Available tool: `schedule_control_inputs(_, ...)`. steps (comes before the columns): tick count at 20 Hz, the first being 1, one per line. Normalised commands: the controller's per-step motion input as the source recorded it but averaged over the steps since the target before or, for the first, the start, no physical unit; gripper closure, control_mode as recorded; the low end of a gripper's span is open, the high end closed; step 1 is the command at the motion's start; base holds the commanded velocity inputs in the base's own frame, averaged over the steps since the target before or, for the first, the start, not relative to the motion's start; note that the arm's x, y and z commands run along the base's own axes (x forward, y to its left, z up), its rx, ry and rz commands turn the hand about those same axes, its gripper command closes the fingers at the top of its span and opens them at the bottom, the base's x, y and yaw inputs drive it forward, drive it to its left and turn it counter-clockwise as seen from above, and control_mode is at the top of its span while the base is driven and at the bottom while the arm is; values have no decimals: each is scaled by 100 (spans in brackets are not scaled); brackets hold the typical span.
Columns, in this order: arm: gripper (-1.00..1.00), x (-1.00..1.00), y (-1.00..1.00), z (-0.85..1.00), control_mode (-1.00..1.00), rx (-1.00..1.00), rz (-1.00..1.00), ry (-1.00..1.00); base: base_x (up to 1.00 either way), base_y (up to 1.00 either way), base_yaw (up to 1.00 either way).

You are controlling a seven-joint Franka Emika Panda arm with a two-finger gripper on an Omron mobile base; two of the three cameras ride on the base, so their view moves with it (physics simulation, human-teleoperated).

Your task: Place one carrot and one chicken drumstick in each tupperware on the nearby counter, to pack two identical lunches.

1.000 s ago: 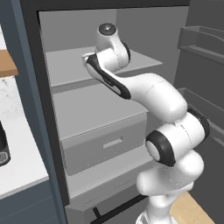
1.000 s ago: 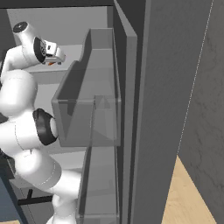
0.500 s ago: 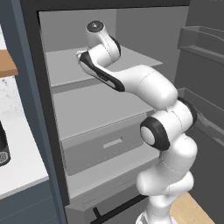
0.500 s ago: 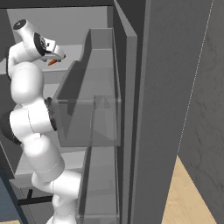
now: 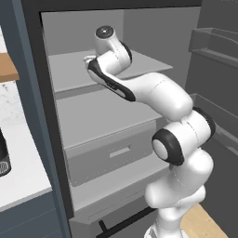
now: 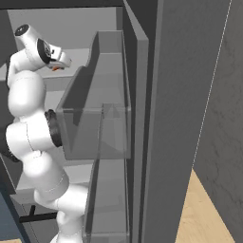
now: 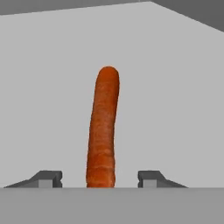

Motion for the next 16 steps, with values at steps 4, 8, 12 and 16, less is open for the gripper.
schedule_control_inputs(4,100,2,-1,-12,-100,0,0,-8,0,0,0)
schedule_control_inputs(8,100,1,0,-13,-100,0,0,0,0,0,0)
schedule_control_inputs(12,100,-68,0,2,-100,0,0,-7,0,0,0)
schedule_control_inputs(16,100,-100,28,6,-100,0,7,-20,0,0,0)
